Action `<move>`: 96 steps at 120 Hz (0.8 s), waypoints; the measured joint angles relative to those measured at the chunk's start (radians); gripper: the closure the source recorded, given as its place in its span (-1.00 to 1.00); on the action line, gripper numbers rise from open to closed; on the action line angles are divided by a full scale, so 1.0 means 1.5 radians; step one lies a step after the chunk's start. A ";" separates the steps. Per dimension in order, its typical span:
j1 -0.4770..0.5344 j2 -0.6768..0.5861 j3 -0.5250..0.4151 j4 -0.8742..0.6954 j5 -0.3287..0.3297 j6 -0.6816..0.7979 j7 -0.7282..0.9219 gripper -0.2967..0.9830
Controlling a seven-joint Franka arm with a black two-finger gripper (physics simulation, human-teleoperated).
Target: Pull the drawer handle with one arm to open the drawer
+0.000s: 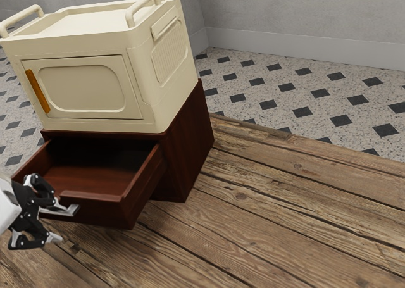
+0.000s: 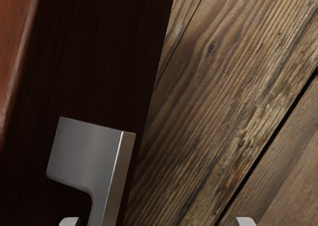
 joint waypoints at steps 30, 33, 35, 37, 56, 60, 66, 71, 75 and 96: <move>0.015 -0.011 0.000 -0.001 0.003 -0.013 -0.002 0.10; 0.016 -0.014 0.000 -0.002 0.003 -0.015 -0.002 0.09; 0.016 -0.016 0.000 -0.003 0.003 -0.016 -0.002 0.08; 0.016 -0.018 0.000 -0.004 0.003 -0.017 -0.002 0.08; 0.018 -0.029 -0.001 -0.009 0.004 -0.023 -0.004 0.03; 0.018 -0.031 -0.001 -0.010 0.004 -0.024 -0.004 0.05; 0.018 -0.034 -0.001 -0.013 0.005 -0.025 -0.005 0.05; 0.018 -0.039 -0.001 -0.016 0.005 -0.026 -0.005 0.06; 0.018 -0.041 -0.002 -0.017 0.006 -0.027 -0.006 0.06; 0.018 -0.045 -0.003 -0.018 0.007 -0.030 -0.008 0.06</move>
